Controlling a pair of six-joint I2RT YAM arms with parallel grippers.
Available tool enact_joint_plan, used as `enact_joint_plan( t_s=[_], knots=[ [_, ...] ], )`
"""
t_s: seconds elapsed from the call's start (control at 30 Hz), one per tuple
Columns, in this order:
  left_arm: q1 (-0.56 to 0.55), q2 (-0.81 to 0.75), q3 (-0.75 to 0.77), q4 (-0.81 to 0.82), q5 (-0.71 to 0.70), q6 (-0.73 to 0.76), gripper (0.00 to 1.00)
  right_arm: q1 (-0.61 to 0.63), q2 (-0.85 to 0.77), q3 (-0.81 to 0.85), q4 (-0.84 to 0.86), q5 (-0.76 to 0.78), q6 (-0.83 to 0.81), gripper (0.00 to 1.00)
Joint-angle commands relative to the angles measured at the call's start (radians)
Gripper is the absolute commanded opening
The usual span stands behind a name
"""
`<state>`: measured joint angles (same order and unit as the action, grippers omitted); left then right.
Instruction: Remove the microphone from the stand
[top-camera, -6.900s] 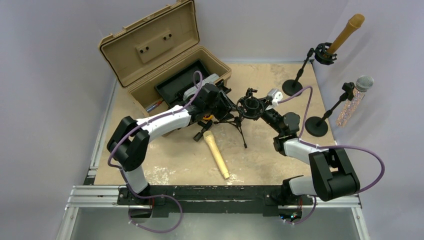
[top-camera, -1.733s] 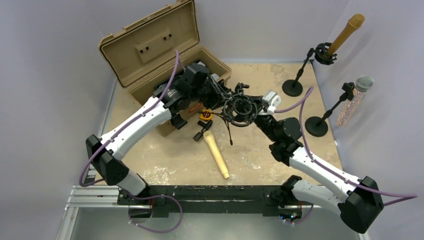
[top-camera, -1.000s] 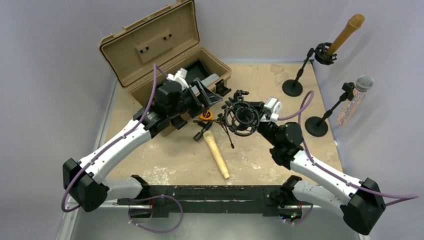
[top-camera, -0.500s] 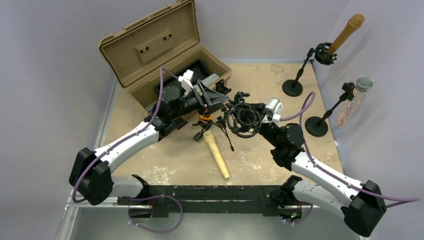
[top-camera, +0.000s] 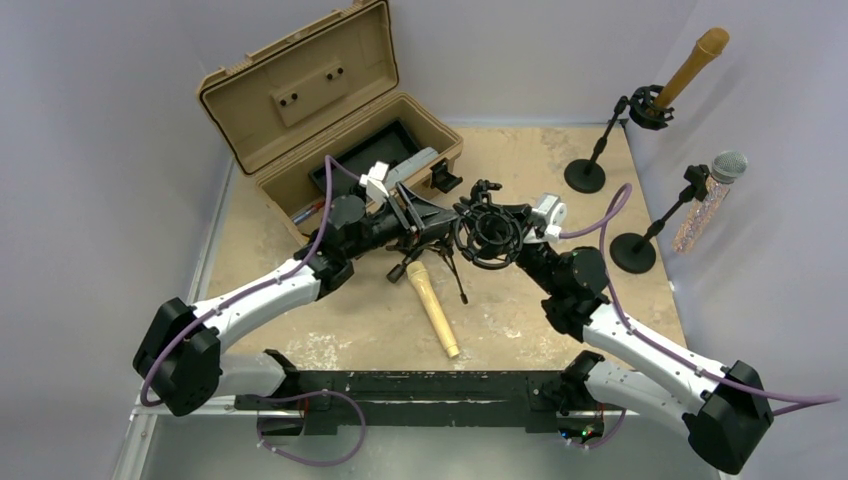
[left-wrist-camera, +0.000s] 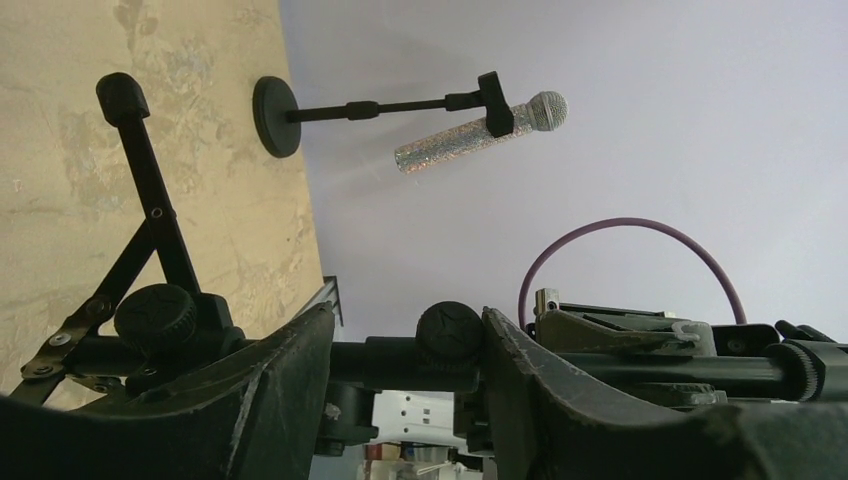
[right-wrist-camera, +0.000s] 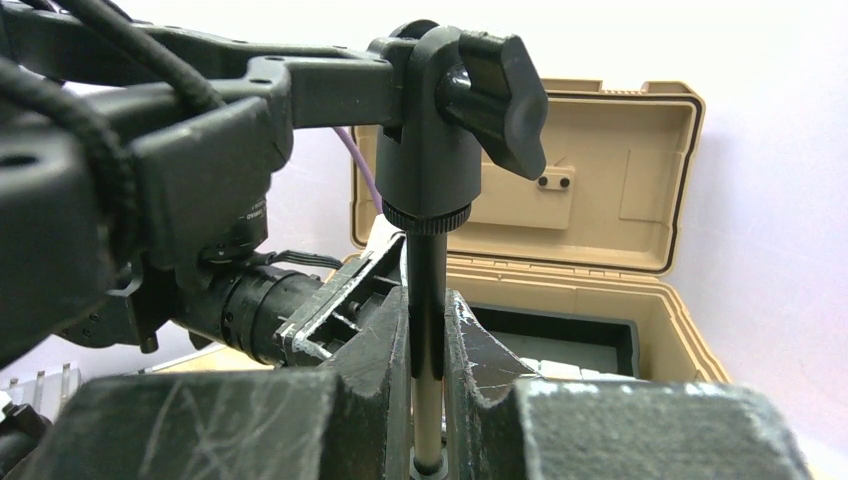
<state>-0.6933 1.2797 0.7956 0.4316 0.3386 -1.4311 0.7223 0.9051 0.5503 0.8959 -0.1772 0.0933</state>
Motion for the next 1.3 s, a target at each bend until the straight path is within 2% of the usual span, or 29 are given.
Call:
enact_joint_plan(
  t_s=[0.0, 0.07, 0.13, 0.2, 0.23, 0.27, 0.33, 0.43, 0.5, 0.7, 0.83, 0.87, 0.97, 1.07, 1.1, 1.27],
  knots=[
    [-0.008, -0.031, 0.001, 0.069, -0.036, 0.011, 0.52, -0.001, -0.032, 0.031, 0.092, 0.017, 0.002, 0.0],
    [-0.007, -0.017, 0.02, 0.051, -0.039, 0.025, 0.43, -0.002, -0.024, 0.037, 0.076, 0.017, -0.014, 0.0],
    [-0.007, 0.0, 0.051, 0.005, -0.043, 0.039, 0.3, -0.001, -0.017, 0.036, 0.07, 0.022, -0.021, 0.0],
    [-0.008, 0.013, 0.095, -0.061, -0.044, 0.054, 0.02, 0.0, -0.017, 0.028, 0.08, 0.026, -0.029, 0.0],
    [-0.013, 0.012, 0.115, -0.117, -0.056, 0.062, 0.0, 0.0, -0.016, 0.024, 0.084, 0.029, -0.037, 0.0],
    [-0.018, 0.004, 0.136, -0.191, -0.074, 0.068, 0.0, 0.001, -0.014, 0.021, 0.089, 0.034, -0.048, 0.0],
    [-0.047, -0.012, 0.235, -0.514, -0.152, 0.054, 0.0, 0.007, -0.003, 0.017, 0.092, 0.04, -0.084, 0.0],
    [-0.074, 0.103, 0.563, -1.111, -0.231, 0.067, 0.0, 0.057, 0.028, 0.027, 0.081, 0.104, -0.169, 0.0],
    [-0.093, 0.218, 0.757, -1.358, -0.253, 0.087, 0.0, 0.106, 0.038, 0.036, 0.094, 0.153, -0.197, 0.0],
    [-0.13, 0.342, 0.949, -1.538, -0.317, 0.11, 0.0, 0.155, 0.073, 0.037, 0.141, 0.186, -0.217, 0.0],
    [-0.131, 0.314, 0.921, -1.462, -0.335, 0.12, 0.0, 0.154, 0.074, 0.03, 0.15, 0.179, -0.201, 0.0],
    [-0.131, 0.305, 0.912, -1.438, -0.335, 0.126, 0.1, 0.154, 0.073, 0.025, 0.152, 0.179, -0.193, 0.0],
    [-0.13, 0.27, 0.873, -1.337, -0.335, 0.172, 0.63, 0.153, 0.054, 0.002, 0.168, 0.186, -0.155, 0.0],
    [-0.116, 0.25, 0.867, -1.253, -0.326, 0.269, 0.96, 0.154, 0.028, -0.011, 0.141, 0.232, -0.144, 0.0],
    [-0.107, 0.24, 0.867, -1.224, -0.314, 0.305, 1.0, 0.154, 0.017, -0.015, 0.12, 0.255, -0.143, 0.0],
    [-0.002, 0.136, 0.829, -1.164, -0.326, 0.46, 1.0, 0.154, -0.007, -0.022, 0.07, 0.358, -0.101, 0.0]
  ],
)
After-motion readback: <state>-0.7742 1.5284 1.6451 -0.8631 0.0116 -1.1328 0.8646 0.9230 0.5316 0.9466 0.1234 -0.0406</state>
